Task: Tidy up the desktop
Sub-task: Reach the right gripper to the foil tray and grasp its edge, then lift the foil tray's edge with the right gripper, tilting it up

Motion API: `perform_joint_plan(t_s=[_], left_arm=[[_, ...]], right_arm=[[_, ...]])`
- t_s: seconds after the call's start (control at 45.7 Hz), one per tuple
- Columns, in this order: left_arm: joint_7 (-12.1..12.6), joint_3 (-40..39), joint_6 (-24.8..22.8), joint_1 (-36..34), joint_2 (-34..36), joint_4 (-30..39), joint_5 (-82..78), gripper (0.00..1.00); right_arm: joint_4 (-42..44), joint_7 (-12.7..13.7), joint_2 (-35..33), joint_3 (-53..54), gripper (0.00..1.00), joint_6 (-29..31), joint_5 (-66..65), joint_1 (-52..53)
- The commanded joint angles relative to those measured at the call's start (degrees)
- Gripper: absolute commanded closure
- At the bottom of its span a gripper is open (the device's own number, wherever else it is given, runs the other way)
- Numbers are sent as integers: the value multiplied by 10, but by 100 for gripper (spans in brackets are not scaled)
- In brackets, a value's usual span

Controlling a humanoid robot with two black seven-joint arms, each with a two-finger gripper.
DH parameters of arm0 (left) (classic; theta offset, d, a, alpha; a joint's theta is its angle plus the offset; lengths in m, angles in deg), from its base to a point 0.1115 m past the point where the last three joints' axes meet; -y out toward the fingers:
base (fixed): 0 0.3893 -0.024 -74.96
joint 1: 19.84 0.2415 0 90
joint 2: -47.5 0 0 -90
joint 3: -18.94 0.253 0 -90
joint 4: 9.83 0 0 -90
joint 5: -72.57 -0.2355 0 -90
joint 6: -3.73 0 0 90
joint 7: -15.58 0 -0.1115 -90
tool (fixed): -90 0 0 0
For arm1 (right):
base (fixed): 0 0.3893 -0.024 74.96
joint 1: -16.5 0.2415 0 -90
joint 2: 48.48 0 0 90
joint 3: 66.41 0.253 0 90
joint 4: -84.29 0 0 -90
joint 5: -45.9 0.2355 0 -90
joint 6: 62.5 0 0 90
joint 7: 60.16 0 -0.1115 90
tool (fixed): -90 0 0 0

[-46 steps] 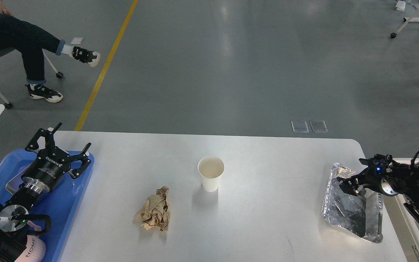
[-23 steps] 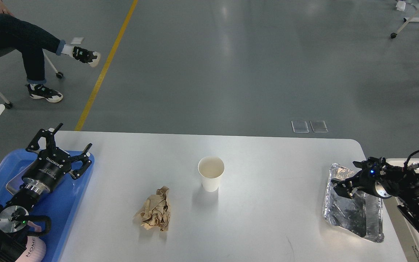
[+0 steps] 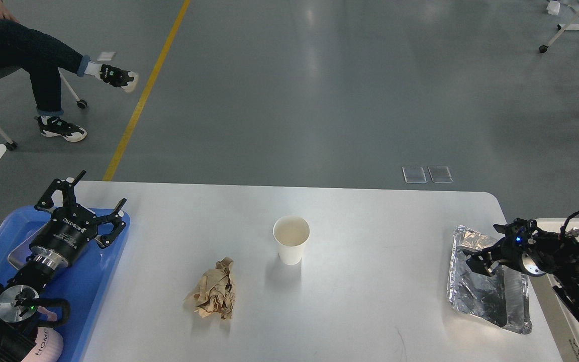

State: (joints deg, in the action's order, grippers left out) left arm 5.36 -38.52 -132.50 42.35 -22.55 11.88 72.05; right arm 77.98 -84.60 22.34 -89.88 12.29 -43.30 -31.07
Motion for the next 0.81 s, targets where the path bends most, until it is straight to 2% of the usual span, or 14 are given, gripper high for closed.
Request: perform_joint_plan(t_s=[0.0, 0.46, 0.788], left_arm=[[-2, 0, 0, 0, -1, 0, 0, 3], [-9, -1, -5, 13, 5, 0, 1, 3], [-9, -1, -7, 17, 9, 0, 1, 3]], right_arm=[[17, 0, 3, 0, 0, 3, 0, -2], [76, 3, 47, -1, 0, 12, 3, -11], [78, 4, 49, -1, 0, 14, 40, -11]])
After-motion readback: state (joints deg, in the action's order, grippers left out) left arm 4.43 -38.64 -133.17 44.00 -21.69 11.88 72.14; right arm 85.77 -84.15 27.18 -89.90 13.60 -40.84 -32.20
